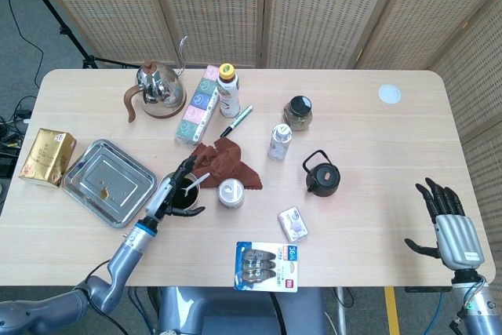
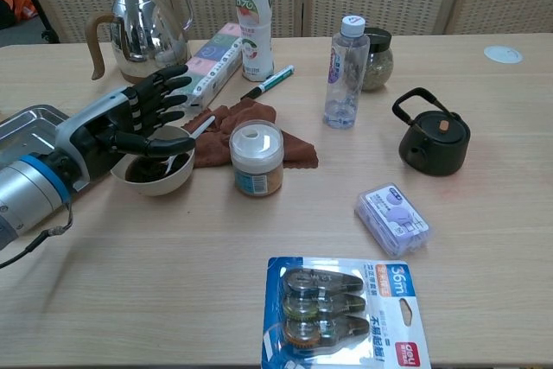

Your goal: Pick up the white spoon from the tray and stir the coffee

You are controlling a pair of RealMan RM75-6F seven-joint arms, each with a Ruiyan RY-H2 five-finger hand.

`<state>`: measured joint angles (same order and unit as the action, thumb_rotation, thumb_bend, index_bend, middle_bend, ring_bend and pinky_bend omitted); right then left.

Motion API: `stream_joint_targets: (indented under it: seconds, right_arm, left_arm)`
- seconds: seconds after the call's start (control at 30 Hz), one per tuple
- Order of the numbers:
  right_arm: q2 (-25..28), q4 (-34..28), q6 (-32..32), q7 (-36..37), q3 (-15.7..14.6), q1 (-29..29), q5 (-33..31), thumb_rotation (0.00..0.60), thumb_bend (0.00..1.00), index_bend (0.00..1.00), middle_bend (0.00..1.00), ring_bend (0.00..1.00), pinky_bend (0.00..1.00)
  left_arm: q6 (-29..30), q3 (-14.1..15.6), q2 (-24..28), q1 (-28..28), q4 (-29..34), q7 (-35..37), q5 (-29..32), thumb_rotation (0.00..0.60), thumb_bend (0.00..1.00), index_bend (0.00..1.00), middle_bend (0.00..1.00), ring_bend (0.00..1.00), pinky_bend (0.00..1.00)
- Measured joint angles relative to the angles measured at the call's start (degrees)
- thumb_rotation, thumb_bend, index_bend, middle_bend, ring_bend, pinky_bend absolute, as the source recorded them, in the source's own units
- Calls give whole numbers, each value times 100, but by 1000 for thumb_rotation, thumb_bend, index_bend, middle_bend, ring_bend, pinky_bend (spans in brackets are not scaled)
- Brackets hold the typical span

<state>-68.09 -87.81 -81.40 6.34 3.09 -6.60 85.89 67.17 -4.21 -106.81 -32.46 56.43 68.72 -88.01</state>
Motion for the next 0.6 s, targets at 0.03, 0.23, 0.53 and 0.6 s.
stream_joint_targets:
  seconds: [0.03, 0.23, 0.53, 0.6]
  right_arm:
    - [4, -9, -14, -1, -3, 3, 14, 600, 0, 0, 0, 0, 0]
    - [31, -67, -74, -9, -16, 21, 68, 600, 0, 0, 0, 0, 0]
    - [61, -122, -122, -33, -33, 37, 127, 600, 0, 0, 0, 0, 0]
    - [66, -129, -139, -50, -38, 42, 141, 600, 0, 0, 0, 0, 0]
  left_arm:
    - [69, 7, 36, 18, 30, -56, -28, 600, 157, 22, 0, 0, 0]
    - [500, 90, 647, 193, 711, -845, -180, 600, 144, 0, 0, 0, 0]
    - [846, 210, 1973, 529, 2036, -2618, -202, 600, 205, 0, 0, 0, 0]
    - [898, 241, 2212, 621, 2255, -3069, -164, 600, 231, 0, 0, 0, 0]
